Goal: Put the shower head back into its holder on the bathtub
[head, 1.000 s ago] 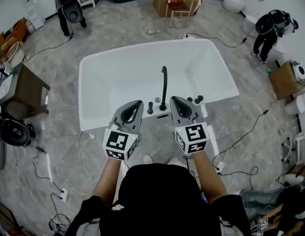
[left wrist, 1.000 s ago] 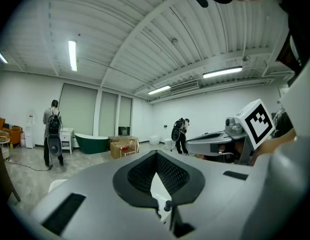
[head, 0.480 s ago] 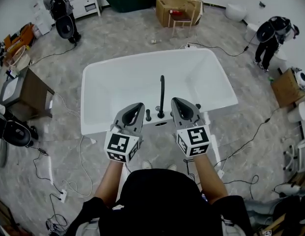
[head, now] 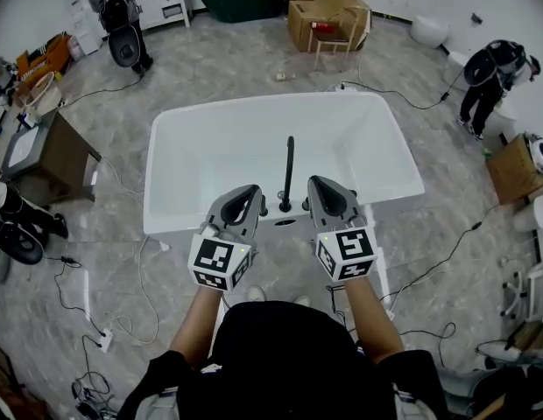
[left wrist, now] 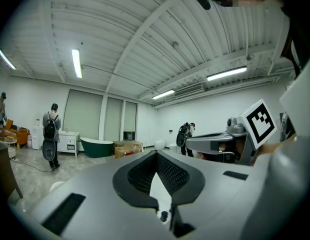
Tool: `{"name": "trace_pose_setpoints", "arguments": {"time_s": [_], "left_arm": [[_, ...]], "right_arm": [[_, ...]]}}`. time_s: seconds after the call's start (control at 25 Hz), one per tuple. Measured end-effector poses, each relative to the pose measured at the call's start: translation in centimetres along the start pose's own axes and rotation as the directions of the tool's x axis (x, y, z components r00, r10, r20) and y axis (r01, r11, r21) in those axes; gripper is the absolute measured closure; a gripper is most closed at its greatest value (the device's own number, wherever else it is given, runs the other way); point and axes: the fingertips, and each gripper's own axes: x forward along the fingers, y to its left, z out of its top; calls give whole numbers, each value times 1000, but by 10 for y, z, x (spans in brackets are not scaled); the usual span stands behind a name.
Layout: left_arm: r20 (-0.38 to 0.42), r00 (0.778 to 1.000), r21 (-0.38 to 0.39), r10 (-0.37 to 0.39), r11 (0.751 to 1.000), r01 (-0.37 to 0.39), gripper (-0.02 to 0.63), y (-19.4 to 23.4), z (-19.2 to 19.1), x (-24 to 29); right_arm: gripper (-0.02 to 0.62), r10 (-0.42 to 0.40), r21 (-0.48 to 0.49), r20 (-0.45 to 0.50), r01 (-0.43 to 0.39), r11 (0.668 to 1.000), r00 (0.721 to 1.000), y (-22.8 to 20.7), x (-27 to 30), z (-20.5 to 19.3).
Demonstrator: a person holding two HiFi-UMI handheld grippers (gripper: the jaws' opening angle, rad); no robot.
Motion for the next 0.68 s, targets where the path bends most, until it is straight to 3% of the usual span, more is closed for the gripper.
{"name": "trace_pose_setpoints", "arguments": {"time_s": [0.2,0.68], "left_arm": [[16,999,-36,47,998,-46,592,2,1,-3],[9,998,-10,68,998,-68,592,0,-2,-3]], "right_arm": [[572,18,10,-4,-18,1000,1000,0,1,-6],[572,42,22,-7,-42,999,999,4,5,-14]]}}
